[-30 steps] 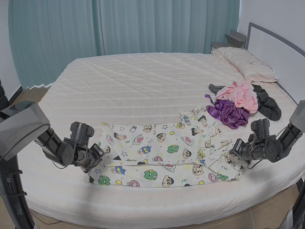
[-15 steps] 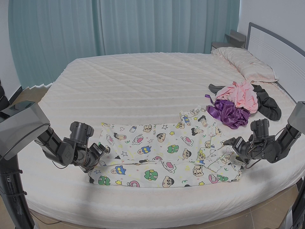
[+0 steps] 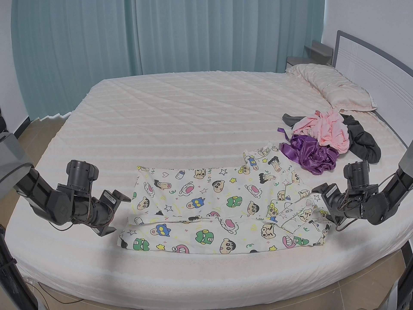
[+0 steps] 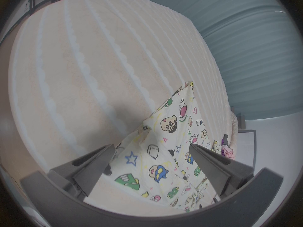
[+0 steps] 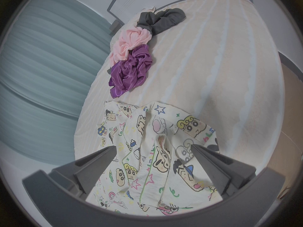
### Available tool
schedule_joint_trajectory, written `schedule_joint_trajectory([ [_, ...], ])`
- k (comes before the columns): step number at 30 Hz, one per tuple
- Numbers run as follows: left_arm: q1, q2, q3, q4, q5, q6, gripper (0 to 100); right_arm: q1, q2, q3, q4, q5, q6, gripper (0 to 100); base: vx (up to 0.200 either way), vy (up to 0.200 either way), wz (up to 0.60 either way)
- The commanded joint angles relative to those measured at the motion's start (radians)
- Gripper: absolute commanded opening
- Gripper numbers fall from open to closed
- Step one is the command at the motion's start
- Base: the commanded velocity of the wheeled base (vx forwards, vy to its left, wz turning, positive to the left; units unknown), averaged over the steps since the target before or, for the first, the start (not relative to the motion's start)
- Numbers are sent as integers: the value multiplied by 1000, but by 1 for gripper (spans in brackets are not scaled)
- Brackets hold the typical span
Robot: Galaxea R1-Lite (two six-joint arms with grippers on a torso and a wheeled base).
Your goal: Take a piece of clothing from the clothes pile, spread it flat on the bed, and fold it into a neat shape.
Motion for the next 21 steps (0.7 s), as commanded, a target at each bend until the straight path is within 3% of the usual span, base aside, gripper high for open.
schedule_joint_trajectory([
  [1,8,-72,48,-3,-30,-16,100,38,11,12,-10,-39,21,100,0,0,0],
  [7,3,-56,79,-9,-98,-19,100,66,68,-31,-33,-83,12,100,0,0,0],
  [21,1,-15,74,-14,-104,-19,100,64,157,-112,-43,-86,-35,100,0,0,0],
])
